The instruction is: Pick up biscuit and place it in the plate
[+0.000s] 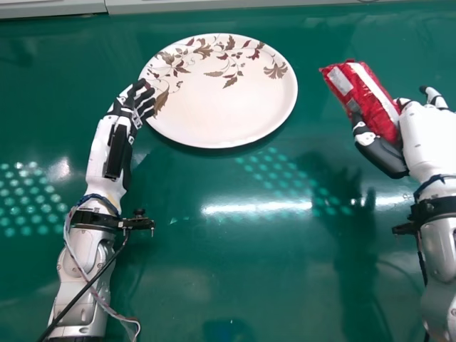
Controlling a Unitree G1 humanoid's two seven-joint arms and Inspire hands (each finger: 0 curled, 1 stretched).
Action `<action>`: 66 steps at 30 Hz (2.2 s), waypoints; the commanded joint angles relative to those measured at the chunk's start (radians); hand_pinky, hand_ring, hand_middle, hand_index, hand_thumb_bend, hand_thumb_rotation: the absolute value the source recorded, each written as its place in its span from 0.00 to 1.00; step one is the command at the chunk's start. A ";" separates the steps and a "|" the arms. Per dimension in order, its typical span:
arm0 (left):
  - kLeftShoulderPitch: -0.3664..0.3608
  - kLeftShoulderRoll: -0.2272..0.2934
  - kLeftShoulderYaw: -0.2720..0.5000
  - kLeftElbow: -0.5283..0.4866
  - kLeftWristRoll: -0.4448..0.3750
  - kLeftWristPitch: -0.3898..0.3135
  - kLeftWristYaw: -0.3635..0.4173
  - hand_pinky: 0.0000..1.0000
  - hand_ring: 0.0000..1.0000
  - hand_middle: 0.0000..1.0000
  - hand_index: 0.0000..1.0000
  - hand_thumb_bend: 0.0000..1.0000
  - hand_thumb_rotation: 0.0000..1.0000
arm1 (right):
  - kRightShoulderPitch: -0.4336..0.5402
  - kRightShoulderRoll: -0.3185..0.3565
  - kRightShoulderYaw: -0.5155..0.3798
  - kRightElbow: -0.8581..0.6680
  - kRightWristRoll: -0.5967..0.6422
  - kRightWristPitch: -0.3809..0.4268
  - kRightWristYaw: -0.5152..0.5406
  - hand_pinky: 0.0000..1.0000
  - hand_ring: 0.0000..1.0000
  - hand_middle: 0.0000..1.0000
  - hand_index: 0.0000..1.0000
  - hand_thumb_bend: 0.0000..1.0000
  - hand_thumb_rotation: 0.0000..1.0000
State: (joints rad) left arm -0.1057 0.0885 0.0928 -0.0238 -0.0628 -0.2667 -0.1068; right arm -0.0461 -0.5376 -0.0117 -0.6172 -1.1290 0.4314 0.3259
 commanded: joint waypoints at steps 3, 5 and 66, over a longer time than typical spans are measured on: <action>0.008 0.008 0.008 -0.009 -0.002 0.000 0.005 0.88 0.88 0.88 0.92 0.37 0.25 | -0.077 0.003 -0.022 -0.091 -0.022 -0.020 0.065 0.08 0.14 0.47 0.49 0.51 0.00; 0.010 0.008 0.007 -0.021 0.001 0.010 0.010 0.88 0.89 0.87 0.92 0.37 0.24 | -0.117 0.003 -0.018 -0.112 -0.045 -0.027 0.100 0.08 0.13 0.47 0.49 0.51 0.00; -0.041 -0.003 -0.040 0.012 -0.018 -0.033 -0.060 0.92 0.99 0.97 1.00 0.26 0.03 | -0.978 0.042 0.630 1.219 0.010 -0.403 -0.210 0.06 0.12 0.47 0.47 0.53 0.00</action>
State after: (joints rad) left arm -0.1651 0.0845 0.0602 -0.0027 -0.0908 -0.2922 -0.1728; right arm -1.0417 -0.4856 0.6144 0.6355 -1.1247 0.0402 0.1061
